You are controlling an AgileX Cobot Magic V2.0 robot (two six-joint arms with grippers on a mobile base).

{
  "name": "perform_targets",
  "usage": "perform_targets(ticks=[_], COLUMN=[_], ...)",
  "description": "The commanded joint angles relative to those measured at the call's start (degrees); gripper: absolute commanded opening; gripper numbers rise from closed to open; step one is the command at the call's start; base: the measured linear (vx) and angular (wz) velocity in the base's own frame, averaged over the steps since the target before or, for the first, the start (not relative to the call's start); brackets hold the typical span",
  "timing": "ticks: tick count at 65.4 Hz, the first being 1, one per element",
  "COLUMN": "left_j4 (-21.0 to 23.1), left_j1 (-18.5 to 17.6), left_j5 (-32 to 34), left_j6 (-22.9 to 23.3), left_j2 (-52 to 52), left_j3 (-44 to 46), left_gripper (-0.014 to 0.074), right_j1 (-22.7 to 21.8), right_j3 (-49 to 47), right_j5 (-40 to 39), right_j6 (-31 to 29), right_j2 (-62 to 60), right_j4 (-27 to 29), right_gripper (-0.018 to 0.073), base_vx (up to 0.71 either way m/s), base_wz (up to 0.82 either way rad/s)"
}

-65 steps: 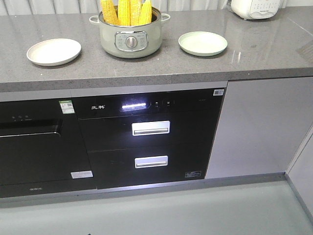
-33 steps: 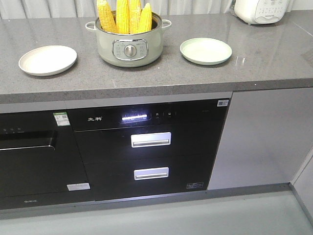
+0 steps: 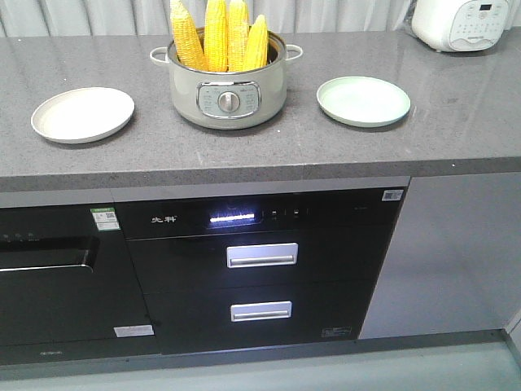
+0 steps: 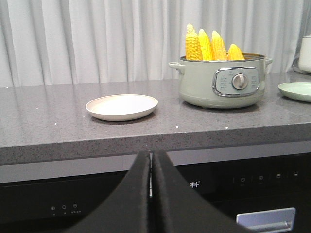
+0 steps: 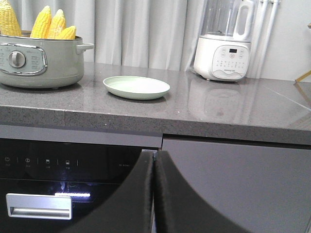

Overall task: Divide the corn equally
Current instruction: 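Drive closer and position both grippers above the two plates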

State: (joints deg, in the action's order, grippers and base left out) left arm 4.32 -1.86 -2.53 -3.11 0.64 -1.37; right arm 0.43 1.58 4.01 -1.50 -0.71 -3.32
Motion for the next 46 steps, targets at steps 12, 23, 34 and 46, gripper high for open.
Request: perform_targets(ticks=[12,23,34,46], left_j4=[0.6,0.6,0.6,0.6], left_j1=[0.1,0.1,0.1,0.1], left_j5=[4.5,4.5,4.5,4.5], left_j6=[0.5,0.5,0.5,0.5], left_j2=[0.9,0.9,0.9,0.9], left_j3=[-0.7,-0.7,-0.7,-0.7], left_gripper=[-0.0006,-0.0006,-0.0006,-0.0006], right_j1=[0.0,0.0,0.0,0.0], right_j3=[0.6,0.6,0.6,0.6], right_j5=[-4.3,-4.3,-4.3,-4.3], right_j6=[0.1,0.1,0.1,0.1], right_j2=[0.1,0.1,0.1,0.1], right_j4=[-0.1,-0.1,-0.1,-0.1], right_gripper=[-0.0004,-0.0004,-0.0004,-0.0004], base_vx=[0.11,0.1,0.09,0.1], base_wz=[0.05,0.04,0.04,0.02])
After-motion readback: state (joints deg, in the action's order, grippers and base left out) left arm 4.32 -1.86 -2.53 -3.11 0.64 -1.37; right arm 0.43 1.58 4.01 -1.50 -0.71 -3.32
